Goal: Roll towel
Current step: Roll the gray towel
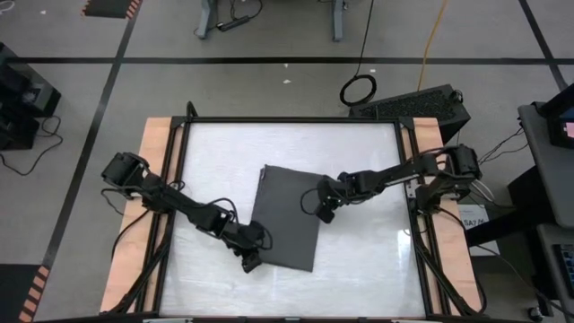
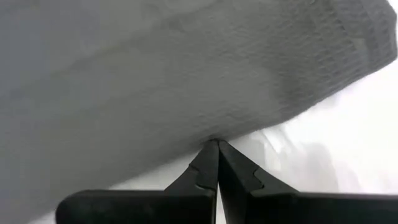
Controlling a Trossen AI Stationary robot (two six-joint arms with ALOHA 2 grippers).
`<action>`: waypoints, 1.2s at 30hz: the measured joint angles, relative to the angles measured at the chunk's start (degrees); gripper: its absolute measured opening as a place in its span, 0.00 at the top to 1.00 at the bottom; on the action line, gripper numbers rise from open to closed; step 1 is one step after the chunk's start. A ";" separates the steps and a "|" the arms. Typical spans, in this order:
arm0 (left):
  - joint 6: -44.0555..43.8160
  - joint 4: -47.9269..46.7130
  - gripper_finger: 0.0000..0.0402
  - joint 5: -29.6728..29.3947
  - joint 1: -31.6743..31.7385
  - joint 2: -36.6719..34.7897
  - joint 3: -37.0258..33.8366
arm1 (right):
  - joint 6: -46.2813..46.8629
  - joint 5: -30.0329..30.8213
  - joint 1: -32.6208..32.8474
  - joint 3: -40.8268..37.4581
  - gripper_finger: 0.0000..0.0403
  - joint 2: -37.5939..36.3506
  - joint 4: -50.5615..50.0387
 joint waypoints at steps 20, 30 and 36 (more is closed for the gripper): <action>25.86 -6.86 0.64 -11.12 -3.10 -5.22 2.98 | -10.48 -6.06 22.72 -0.09 0.88 -5.75 10.48; 34.64 -8.32 0.38 -18.46 -8.21 -5.22 2.98 | -23.82 13.25 38.05 -0.06 0.51 -2.90 16.98; 35.68 -15.62 0.36 -18.27 -9.52 -5.22 2.80 | -27.51 13.83 39.11 -0.09 0.47 3.69 26.77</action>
